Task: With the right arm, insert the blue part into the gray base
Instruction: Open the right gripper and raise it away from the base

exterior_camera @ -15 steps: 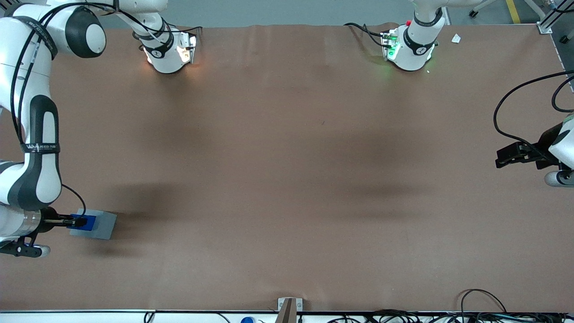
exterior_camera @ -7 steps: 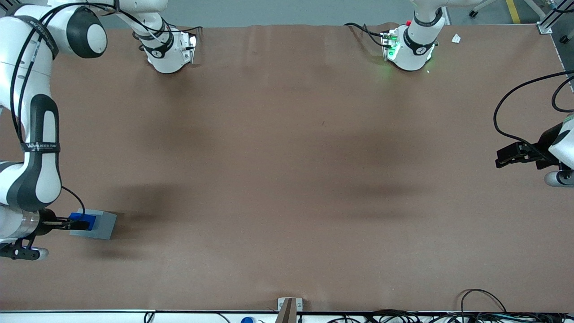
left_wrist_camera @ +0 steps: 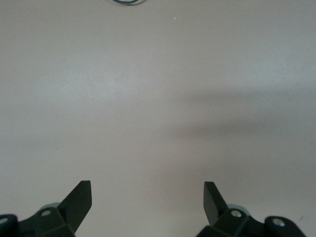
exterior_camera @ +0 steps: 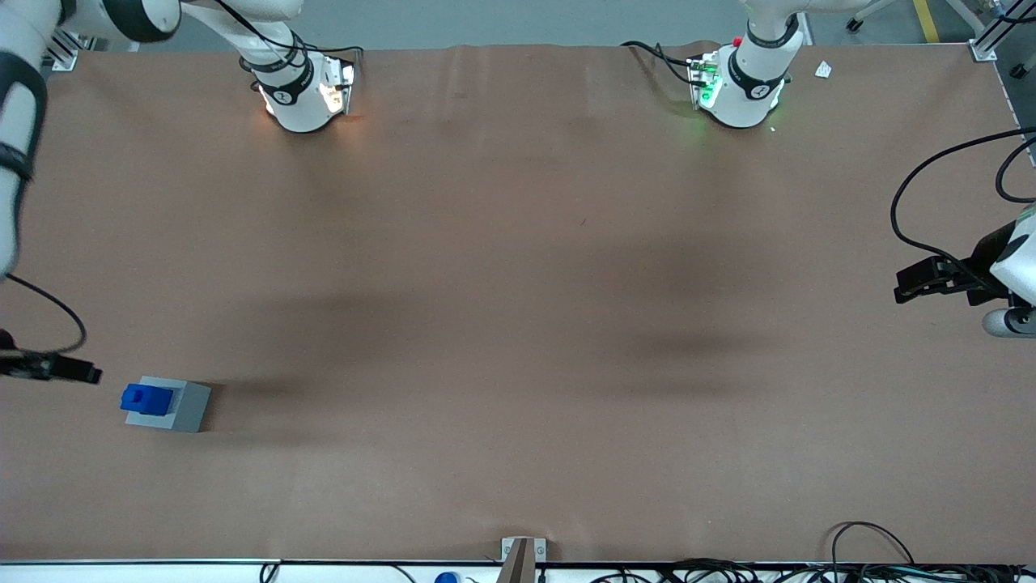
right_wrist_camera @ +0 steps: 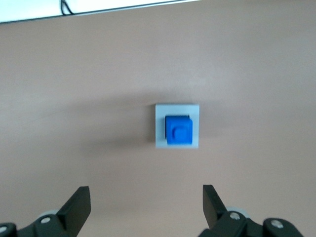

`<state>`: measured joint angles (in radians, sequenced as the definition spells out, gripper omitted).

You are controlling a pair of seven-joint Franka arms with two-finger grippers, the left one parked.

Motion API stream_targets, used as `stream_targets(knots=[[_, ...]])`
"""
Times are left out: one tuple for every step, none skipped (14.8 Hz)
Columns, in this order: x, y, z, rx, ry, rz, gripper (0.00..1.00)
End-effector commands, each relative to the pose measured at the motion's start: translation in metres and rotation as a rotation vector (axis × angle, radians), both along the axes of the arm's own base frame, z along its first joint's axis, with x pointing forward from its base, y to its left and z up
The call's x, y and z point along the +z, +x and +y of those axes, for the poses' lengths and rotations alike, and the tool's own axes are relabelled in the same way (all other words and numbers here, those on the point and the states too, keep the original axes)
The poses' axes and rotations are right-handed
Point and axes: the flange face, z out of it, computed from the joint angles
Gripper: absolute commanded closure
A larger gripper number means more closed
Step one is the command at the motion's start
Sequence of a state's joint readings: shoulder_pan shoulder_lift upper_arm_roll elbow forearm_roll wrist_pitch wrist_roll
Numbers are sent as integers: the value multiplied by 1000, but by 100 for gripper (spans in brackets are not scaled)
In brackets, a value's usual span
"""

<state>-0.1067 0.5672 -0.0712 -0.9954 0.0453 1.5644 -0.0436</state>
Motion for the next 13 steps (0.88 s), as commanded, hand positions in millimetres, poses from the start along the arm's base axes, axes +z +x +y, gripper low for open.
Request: stream_targets(knots=[[53, -45, 39, -16, 11, -15, 0], [69, -62, 52, -28, 11, -24, 0], [80, -77, 66, -23, 14, -31, 0], [84, -94, 77, -8, 17, -39, 0], [83, -110, 85, 3, 21, -69, 0], [77, -124, 96, 8, 24, -75, 0], [72, -131, 100, 4, 26, -66, 0], [71, -132, 101, 6, 28, -57, 0], [71, -132, 101, 6, 28, -54, 0], [71, -132, 97, 0, 28, -52, 0], [77, -132, 95, -1, 27, -63, 0], [83, -131, 95, -3, 25, -72, 0], [81, -133, 95, -2, 26, -52, 0]])
